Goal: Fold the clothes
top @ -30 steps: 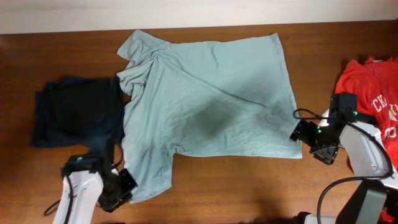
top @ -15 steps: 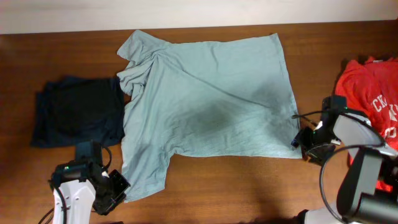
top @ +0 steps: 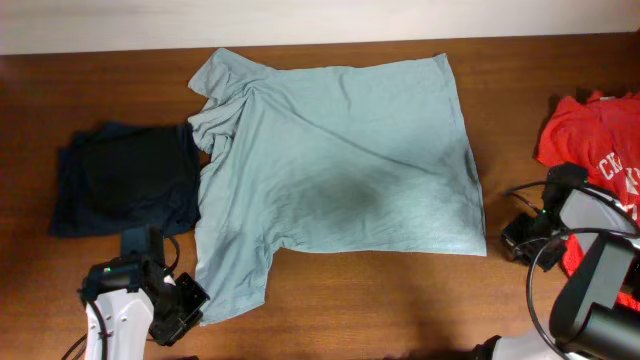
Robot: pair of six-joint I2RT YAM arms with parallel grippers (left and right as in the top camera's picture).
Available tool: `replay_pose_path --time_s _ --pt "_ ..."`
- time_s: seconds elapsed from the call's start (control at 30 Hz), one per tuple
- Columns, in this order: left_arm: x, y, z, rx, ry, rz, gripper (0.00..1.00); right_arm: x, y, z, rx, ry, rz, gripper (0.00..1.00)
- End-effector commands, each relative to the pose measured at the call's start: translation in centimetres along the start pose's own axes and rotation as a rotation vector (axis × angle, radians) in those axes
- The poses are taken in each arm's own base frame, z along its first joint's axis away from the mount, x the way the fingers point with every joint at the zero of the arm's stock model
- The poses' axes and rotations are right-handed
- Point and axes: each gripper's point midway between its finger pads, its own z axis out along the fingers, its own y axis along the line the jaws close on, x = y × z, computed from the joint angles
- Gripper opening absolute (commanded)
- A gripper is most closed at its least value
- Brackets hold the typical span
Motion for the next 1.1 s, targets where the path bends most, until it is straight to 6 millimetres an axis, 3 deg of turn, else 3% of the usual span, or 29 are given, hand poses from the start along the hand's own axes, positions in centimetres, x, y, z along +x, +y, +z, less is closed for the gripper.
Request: replay_pose_path --time_s 0.0,0.17,0.37,0.4,0.43,0.5,0.53,0.63,1.07 --pt "-0.5 -0.1 -0.6 0.007 -0.031 0.014 0.0 1.8 4.4 -1.1 -0.231 0.057 -0.182 0.59" --pt "-0.6 -0.2 -0.6 0.01 -0.035 0.014 0.0 2.8 6.1 -1.3 -0.285 0.074 -0.249 0.75" --pt "-0.7 -0.3 -0.6 0.013 -0.04 0.015 0.0 3.9 7.4 -0.7 -0.352 0.085 -0.306 0.75" --pt "-0.8 -0.3 -0.6 0.013 -0.04 0.015 0.0 4.0 7.1 -0.3 -0.333 0.087 -0.285 0.69" --pt "-0.8 -0.3 -0.6 0.013 -0.04 0.015 0.0 4.0 6.8 0.0 -0.315 0.087 -0.264 0.57" --pt "-0.7 -0.3 -0.6 0.013 -0.04 0.015 0.0 3.7 5.8 0.5 -0.26 0.074 -0.222 0.21" --pt "-0.8 -0.3 -0.6 0.013 -0.04 0.015 0.0 3.4 5.4 0.7 -0.228 0.064 -0.2 0.13" --pt "-0.7 -0.3 -0.6 0.013 -0.04 0.015 0.0 2.6 4.0 1.0 -0.145 0.027 -0.169 0.04" --pt "-0.3 0.0 -0.6 0.003 -0.022 0.013 0.0 -0.5 -0.7 -0.6 0.1 -0.078 0.017 0.04"
